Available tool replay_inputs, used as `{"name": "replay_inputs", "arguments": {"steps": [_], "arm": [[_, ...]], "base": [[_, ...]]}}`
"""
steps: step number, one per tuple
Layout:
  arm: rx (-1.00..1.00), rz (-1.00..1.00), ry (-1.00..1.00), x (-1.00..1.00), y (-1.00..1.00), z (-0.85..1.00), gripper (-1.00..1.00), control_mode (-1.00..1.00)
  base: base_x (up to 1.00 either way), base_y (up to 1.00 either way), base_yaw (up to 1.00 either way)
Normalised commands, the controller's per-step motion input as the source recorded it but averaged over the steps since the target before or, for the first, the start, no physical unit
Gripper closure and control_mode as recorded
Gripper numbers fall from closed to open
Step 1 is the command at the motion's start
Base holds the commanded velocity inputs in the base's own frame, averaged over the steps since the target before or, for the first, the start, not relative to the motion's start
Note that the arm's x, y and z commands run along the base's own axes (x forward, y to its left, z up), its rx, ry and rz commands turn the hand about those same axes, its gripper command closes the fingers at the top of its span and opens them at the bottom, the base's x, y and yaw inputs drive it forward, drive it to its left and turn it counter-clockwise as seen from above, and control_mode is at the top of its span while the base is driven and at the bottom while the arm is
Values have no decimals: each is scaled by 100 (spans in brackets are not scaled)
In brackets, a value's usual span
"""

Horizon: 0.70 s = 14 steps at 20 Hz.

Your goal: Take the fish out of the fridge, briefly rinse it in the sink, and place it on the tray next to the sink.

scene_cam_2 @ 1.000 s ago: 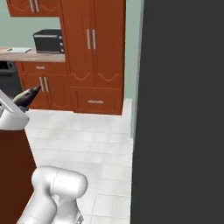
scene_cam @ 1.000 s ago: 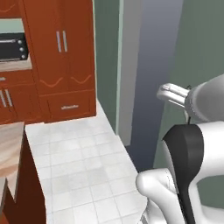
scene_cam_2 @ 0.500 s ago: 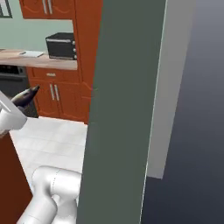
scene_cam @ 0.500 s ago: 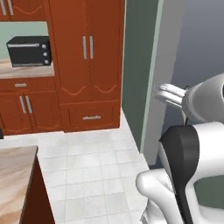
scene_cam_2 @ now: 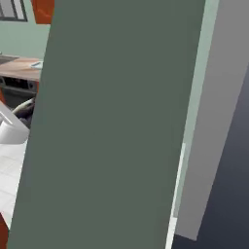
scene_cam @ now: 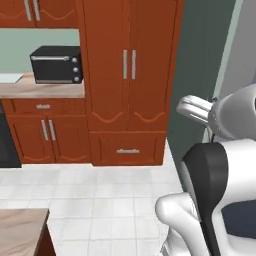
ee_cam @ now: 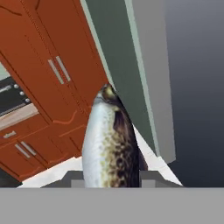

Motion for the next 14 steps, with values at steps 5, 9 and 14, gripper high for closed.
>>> {"name": "replay_inputs", "arguments": {"steps": [5,9,14], "arm": [[0,0,0,0,0,0,100,100],[0,0,0,0,0,0,100,100],[0,0,0,0,0,0,100,100]], "base": [[100,35,29],[100,64,25],[100,86,22]]}}
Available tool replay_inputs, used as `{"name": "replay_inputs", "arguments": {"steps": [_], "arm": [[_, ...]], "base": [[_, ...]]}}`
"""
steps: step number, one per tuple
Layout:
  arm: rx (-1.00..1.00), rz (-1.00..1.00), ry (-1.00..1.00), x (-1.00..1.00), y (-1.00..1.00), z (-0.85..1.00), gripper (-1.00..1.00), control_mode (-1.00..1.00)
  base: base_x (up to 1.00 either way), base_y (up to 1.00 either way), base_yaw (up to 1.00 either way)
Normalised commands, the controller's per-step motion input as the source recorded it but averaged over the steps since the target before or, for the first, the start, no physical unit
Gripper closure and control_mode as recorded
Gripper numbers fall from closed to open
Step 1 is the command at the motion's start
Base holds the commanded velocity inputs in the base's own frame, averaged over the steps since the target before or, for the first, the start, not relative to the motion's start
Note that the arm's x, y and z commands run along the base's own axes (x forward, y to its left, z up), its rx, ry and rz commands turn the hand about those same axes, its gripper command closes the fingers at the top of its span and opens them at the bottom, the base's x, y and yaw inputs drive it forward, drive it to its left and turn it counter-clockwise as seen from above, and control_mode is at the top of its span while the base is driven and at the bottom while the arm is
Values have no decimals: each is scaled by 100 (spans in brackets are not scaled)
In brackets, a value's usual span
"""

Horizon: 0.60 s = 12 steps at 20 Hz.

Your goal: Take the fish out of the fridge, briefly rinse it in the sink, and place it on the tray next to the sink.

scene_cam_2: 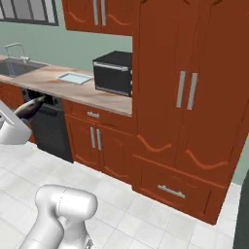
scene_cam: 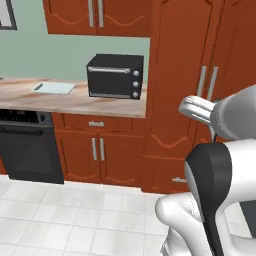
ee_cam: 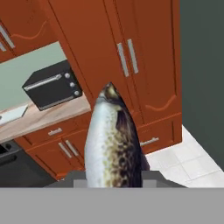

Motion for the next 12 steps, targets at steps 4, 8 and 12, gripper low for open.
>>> {"name": "replay_inputs", "arguments": {"steps": [4,8,12], "arm": [[0,0,0,0,0,0,100,100],[0,0,0,0,0,0,100,100],[0,0,0,0,0,0,100,100]], "base": [[100,88,21],[100,40,16],[100,54,12]]}}
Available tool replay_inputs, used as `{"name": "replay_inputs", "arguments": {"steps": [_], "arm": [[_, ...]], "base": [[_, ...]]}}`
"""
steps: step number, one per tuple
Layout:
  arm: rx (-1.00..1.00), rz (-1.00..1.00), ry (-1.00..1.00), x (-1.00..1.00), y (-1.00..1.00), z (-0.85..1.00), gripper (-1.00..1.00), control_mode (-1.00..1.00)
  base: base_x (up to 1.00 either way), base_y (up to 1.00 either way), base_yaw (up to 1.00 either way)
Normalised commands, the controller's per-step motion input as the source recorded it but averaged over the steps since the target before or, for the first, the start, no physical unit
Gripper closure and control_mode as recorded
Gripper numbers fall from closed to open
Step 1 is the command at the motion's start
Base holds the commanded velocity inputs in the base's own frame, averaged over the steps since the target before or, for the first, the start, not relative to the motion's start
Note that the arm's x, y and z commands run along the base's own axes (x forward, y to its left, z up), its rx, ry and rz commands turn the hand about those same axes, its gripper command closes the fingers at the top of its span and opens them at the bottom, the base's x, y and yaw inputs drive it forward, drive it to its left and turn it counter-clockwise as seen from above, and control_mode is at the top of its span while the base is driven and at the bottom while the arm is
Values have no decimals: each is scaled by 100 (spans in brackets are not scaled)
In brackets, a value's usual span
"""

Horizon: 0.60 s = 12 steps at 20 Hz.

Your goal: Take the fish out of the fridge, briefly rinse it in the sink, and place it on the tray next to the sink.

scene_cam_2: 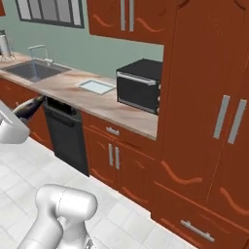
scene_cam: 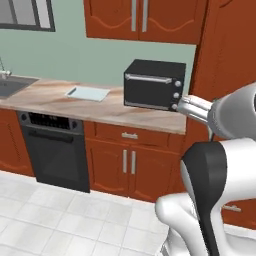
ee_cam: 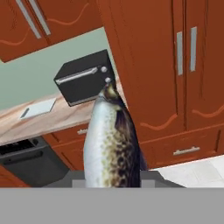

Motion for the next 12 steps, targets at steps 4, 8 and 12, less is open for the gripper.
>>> {"name": "replay_inputs", "arguments": {"steps": [4,8,12], "arm": [[0,0,0,0,0,0,100,100],[0,0,0,0,0,0,100,100],[0,0,0,0,0,0,100,100]], "base": [[100,-25,12],[100,60,-2],[100,100,-12]]}}
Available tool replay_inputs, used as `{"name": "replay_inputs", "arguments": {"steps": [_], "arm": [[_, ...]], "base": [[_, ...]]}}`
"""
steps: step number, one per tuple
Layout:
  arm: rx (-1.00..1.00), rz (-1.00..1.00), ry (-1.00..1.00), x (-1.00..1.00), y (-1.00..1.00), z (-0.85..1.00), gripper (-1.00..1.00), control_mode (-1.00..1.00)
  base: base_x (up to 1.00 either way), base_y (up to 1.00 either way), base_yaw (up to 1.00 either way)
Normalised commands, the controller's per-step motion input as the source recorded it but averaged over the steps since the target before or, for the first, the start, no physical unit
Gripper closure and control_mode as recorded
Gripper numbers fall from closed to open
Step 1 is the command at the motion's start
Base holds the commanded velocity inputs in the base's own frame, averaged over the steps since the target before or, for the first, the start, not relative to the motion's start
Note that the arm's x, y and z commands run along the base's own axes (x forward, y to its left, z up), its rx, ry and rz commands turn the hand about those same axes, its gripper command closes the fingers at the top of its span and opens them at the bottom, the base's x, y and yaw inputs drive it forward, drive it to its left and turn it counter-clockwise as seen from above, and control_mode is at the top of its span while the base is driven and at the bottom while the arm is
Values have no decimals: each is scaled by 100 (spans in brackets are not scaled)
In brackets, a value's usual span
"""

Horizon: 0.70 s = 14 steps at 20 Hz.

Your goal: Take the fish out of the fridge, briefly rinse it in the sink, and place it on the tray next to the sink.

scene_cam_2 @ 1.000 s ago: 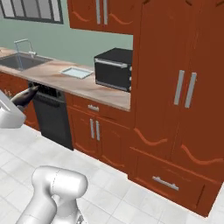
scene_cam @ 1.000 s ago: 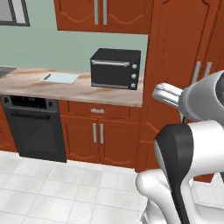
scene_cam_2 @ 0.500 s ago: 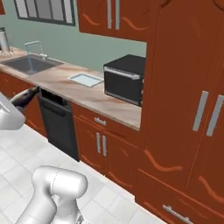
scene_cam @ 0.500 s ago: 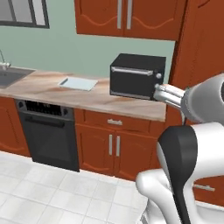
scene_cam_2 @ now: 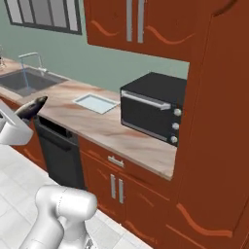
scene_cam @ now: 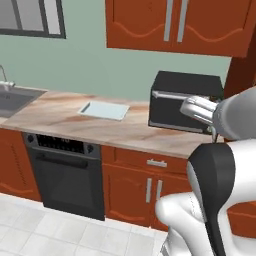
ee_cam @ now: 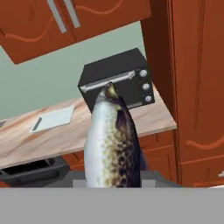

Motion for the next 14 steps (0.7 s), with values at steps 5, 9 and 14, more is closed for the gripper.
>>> {"name": "replay_inputs", "arguments": {"steps": [5,9,14], "arm": [[0,0,0,0,0,0,100,100],[0,0,0,0,0,0,100,100],[0,0,0,0,0,0,100,100]], "base": [[100,100,-15],[100,100,-13],[87,100,-13]]}}
